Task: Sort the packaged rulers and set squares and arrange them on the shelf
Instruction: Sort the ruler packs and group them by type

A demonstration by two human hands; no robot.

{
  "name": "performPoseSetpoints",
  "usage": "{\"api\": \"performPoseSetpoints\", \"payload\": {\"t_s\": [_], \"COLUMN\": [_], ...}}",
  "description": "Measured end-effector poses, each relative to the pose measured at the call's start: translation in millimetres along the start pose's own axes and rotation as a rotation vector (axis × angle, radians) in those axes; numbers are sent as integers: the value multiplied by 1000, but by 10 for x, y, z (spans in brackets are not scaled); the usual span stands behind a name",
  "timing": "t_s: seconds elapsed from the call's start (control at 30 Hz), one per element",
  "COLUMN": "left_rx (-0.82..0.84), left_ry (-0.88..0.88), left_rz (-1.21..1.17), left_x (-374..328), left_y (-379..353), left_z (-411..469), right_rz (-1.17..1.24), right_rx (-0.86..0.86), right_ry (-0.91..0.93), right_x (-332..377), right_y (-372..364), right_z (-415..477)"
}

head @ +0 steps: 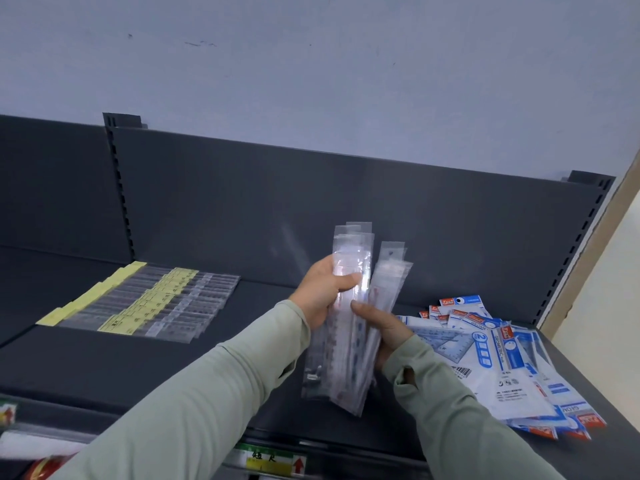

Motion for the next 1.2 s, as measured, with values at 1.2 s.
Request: {"api": "performPoseSetpoints", "payload": {"t_s": [1.2], "left_rx": [-134], "left_ry": [193], "left_rz": [949], "left_x": [525], "left_y": [944], "left_z": [298], "right_rz": [123], "right_rx": [-213], "right_ry": [-142], "right_x": [-100], "right_y": [193], "right_z": [211]}}
Point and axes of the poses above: each hand's wrist, its own z-axis towards the middle knuckle, its own y-axis out of the back of the hand, x = y × z, the point moved 9 cm from there along z, towards the middle knuckle, and after that the axes turned 5 degrees about -x, right-handed, at the moved point
